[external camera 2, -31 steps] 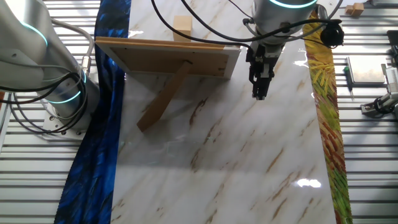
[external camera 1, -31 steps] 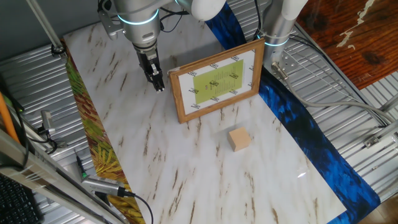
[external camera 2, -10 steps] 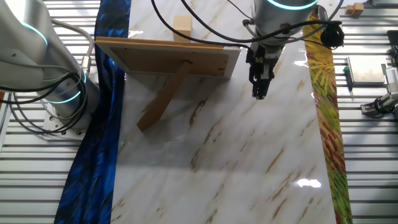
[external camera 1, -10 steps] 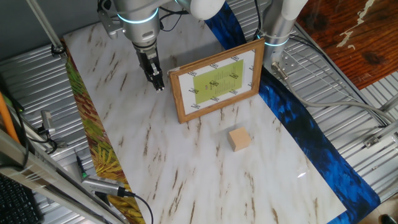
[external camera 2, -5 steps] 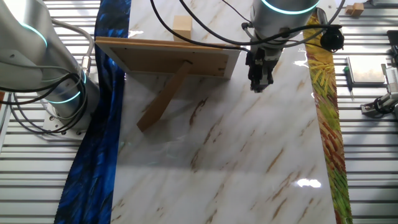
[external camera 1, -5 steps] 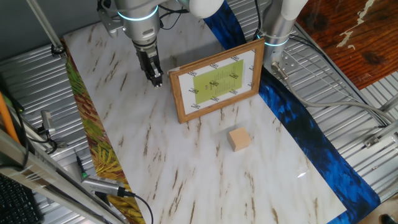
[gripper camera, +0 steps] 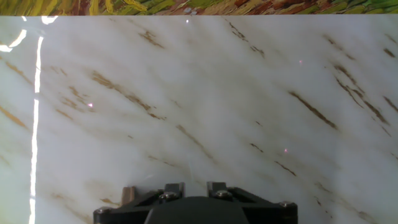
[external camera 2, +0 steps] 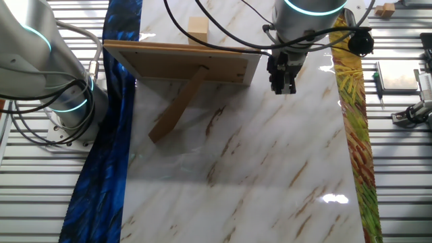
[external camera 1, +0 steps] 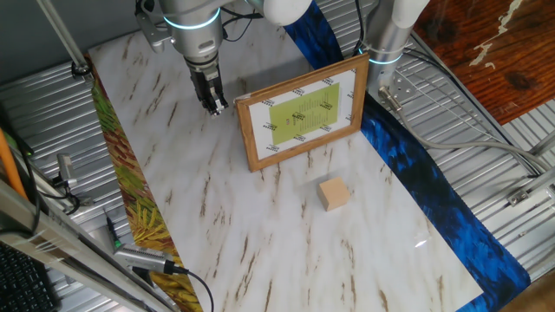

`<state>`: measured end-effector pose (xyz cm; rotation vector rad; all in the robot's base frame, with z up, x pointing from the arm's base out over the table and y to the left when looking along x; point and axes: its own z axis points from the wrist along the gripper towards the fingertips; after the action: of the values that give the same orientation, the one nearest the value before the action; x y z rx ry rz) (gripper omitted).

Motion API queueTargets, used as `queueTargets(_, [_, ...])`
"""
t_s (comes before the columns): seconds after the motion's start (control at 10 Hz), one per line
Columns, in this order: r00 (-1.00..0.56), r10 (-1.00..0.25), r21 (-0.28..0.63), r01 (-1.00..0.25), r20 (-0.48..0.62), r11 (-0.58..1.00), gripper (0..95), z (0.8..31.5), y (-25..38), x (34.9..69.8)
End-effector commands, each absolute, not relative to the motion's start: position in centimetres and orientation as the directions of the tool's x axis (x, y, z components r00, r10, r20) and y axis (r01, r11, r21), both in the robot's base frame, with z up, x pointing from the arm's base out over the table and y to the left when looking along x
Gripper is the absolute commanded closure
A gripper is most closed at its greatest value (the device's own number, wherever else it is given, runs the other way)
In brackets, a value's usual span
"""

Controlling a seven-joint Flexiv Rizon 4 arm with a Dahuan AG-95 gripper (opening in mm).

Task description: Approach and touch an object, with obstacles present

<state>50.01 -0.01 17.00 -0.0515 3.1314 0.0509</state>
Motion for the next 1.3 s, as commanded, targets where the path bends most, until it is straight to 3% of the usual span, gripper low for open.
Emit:
queueTargets(0.1, [-0.999,-0.033,0.031,-0.033,-0.009,0.999,95.0,17.01,0.00,50.00])
queueTargets(1.3, [-0.998,-0.055,0.031,-0.056,-0.008,0.998,95.0,17.03,0.01,49.99])
